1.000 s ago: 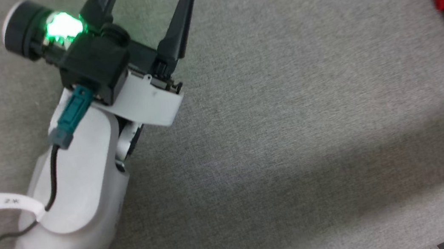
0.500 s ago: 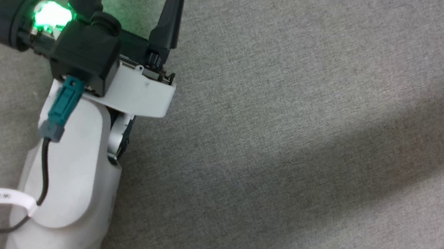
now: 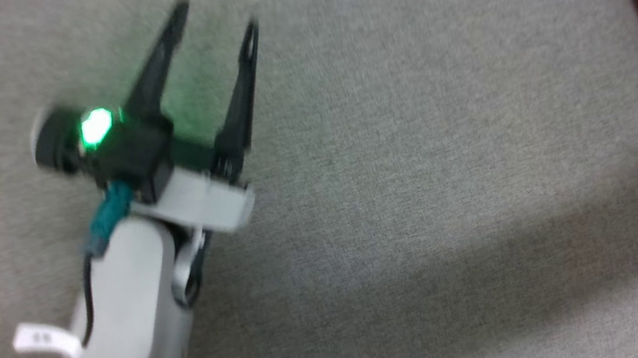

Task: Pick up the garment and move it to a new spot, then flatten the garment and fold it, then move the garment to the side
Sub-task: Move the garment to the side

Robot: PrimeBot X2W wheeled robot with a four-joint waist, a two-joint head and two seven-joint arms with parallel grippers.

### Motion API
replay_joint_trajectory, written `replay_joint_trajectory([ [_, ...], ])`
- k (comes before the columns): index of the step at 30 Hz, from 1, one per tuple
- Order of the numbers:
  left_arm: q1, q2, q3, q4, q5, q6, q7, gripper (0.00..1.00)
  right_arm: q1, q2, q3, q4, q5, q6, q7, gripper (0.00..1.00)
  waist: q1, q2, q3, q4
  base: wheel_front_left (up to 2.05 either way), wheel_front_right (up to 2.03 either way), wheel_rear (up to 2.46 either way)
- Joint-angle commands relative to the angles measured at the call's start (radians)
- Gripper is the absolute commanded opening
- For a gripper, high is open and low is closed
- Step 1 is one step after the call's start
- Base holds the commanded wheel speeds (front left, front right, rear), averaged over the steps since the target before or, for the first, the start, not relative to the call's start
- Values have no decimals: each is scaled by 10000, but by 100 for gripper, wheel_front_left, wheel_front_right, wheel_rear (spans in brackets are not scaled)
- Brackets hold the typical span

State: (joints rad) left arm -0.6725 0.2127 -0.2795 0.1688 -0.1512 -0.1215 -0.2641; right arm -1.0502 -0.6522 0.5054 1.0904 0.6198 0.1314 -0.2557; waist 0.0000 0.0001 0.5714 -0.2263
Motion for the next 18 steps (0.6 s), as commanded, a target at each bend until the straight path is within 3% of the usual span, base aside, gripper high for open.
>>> replay_joint_trajectory([
  [1,551,-62,161,63,4,75,4,100,322,73,212,-292,-37,-18,-68,100,0,-1,-1188,489,0,0,0],
  [9,2975,-448,1386,295,-188,78,4,100,2174,718,-444,-2347,-589,-16,-97,100,0,-1,-2737,1245,0,0,0],
  [18,4651,-1062,2386,394,-322,-23,4,100,4203,1796,-1568,-3556,-1086,-16,-100,100,0,-1,-3935,2236,0,0,0],
])
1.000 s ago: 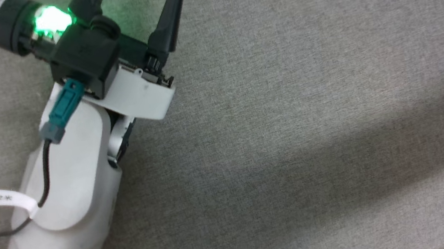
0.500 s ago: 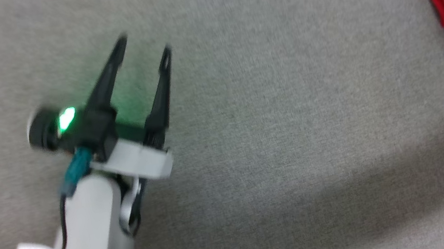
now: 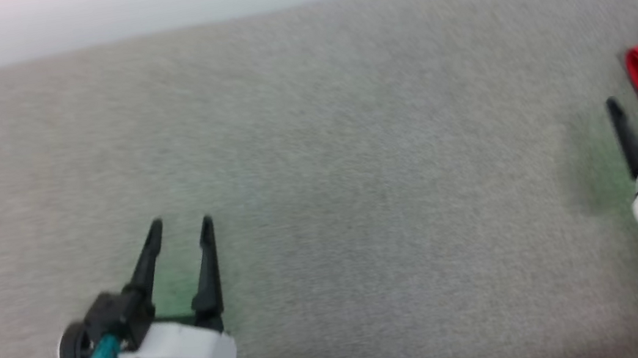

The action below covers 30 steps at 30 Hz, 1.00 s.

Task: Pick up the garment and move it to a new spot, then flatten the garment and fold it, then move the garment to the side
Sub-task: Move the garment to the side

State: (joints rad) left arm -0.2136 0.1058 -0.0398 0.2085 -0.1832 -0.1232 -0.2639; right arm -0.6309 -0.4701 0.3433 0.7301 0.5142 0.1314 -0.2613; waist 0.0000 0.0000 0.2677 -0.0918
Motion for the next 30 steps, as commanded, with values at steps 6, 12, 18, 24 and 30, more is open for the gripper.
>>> replay_joint_trajectory([
  [6,982,-159,499,-108,-70,-77,3,100,1247,694,-421,-737,-118,-16,-45,100,0,0,-1691,1237,0,0,0],
  [12,1780,-138,639,-357,-38,-80,1,100,2229,1184,-630,-1419,-111,-16,-46,100,0,0,-2349,1313,0,0,0],
  [18,2264,143,378,-757,-25,-83,3,100,3278,1360,-1068,-2573,-197,-16,-44,100,0,0,-2580,1366,0,0,0],
  [24,2601,175,342,-1142,-98,-82,1,100,4449,1511,-1986,-3743,-356,-16,-31,100,0,0,-2729,1484,0,0,0],
  [30,3057,123,377,-1638,-126,-82,3,100,5295,1707,-2618,-4844,-567,-16,-26,100,0,0,-2802,1546,0,0,0],
])
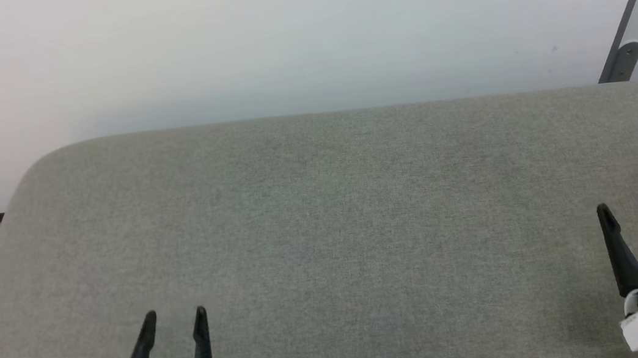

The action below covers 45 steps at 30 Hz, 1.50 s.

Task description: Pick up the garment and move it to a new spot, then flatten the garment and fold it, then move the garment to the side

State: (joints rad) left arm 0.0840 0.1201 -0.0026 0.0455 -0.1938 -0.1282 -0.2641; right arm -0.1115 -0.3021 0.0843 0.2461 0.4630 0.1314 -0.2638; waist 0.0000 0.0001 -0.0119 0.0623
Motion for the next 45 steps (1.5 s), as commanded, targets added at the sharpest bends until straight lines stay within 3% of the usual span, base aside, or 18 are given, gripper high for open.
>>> replay_joint_trajectory([
  [1,165,-18,4,-70,-35,-33,3,100,210,60,-98,-146,-85,-16,-1,100,0,-1,-19,14,0,0,0],
  [14,875,-50,63,-647,70,-32,3,100,1437,670,-1107,-1409,-317,-16,-2,100,0,-1,-81,220,0,0,0],
  [37,796,-194,243,-841,197,-33,5,100,1349,858,-1057,-1284,-53,-16,-2,100,0,-1,-91,205,0,0,0],
  [38,784,-199,255,-856,170,-33,3,0,1325,859,-1052,-1280,-39,-16,-3,0,0,-1,-86,203,0,0,0],
  [45,931,-299,147,-351,10,4,34,0,1648,1070,-1044,-830,55,0,55,0,0,-1,-87,198,0,0,0],
])
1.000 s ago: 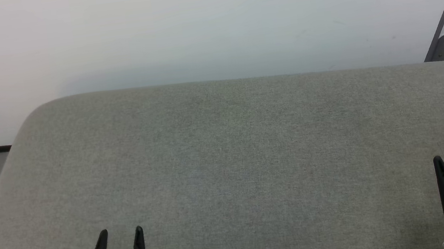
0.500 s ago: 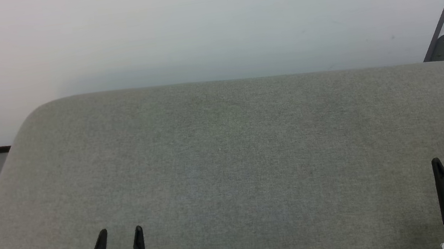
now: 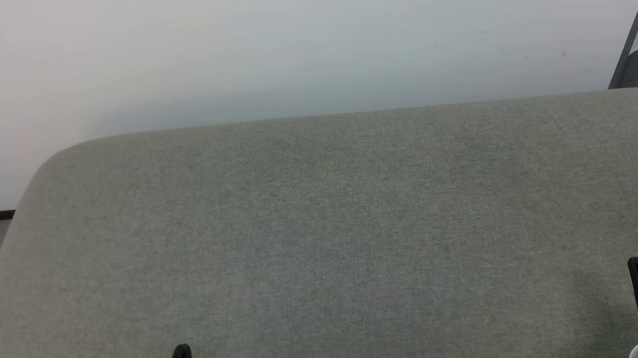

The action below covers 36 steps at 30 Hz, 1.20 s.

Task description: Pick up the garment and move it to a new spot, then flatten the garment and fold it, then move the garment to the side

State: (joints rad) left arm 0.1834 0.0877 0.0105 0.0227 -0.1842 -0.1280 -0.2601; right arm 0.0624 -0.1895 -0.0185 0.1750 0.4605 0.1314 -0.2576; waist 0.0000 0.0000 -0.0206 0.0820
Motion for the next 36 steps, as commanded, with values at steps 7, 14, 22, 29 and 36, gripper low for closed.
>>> replay_joint_trajectory([
  [7,-325,70,12,62,-1559,18,271,0,-257,82,-109,-48,1190,-1,355,0,0,0,14,-46,0,0,0],
  [14,-603,102,13,307,-2905,5,538,0,-412,211,-198,23,2214,-2,686,0,0,0,27,-92,0,0,0],
  [22,-888,126,28,556,-4305,-7,823,0,-571,344,-289,97,3287,-2,1035,0,0,0,41,-145,0,0,0],
  [29,-1113,138,51,731,-5412,-12,1063,0,-710,454,-362,154,4140,-3,1316,0,0,0,55,-191,0,0,0],
  [36,-1308,139,87,872,-6431,-16,1288,0,-829,554,-427,209,4940,-4,1578,0,0,0,68,-237,0,0,0],
])
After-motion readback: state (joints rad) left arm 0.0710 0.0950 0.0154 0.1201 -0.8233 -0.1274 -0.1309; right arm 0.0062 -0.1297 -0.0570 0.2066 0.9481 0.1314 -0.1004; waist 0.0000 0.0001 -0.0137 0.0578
